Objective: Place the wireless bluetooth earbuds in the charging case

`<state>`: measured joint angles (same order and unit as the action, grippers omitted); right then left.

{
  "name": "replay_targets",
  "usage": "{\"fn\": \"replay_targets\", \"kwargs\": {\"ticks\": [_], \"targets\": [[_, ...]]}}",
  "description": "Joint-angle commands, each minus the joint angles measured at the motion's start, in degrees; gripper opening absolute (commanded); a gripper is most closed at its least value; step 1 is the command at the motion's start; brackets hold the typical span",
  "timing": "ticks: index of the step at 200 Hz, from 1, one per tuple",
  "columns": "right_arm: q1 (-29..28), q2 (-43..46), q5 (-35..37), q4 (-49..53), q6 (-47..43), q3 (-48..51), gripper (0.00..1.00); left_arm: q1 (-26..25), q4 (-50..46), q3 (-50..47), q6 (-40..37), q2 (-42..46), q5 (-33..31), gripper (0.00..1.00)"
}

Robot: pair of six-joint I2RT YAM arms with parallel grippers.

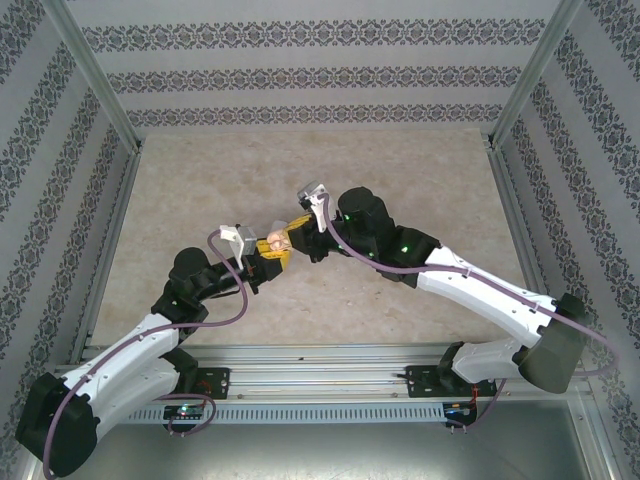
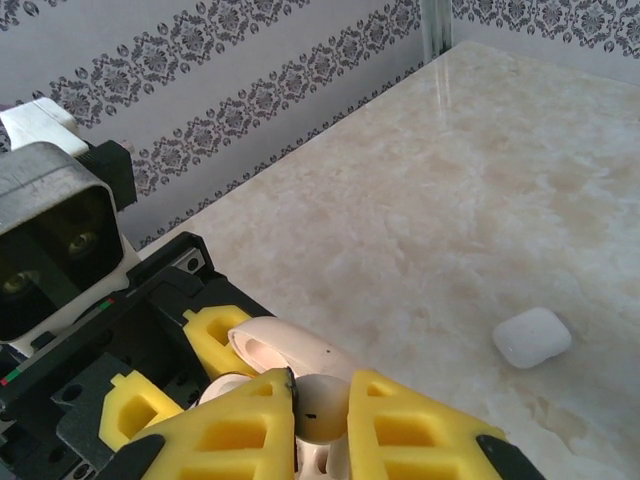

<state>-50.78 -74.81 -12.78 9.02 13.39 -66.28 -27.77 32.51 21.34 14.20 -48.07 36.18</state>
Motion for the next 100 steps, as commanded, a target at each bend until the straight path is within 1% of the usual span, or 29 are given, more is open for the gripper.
{"fn": "replay_targets", "kwargs": {"ticks": [1, 30, 100], "targets": [[-0.54, 0.01, 0.85, -3.71, 0.24, 0.91, 0.16, -0.37, 4.22, -0.32, 1.11, -0.13, 0.47, 0.12], [-0.54, -0.08, 0.54, -4.60, 0.76, 1.42, 0.16, -0.36, 4.53, -0.34, 1.20, -0.19, 0.39, 0.12], [-0.58, 1.33, 1.39, -7.32, 2.95, 6.07, 0.16, -0.41, 5.36, -0.07, 1.07, -0.99, 0.24, 0.12]]}}
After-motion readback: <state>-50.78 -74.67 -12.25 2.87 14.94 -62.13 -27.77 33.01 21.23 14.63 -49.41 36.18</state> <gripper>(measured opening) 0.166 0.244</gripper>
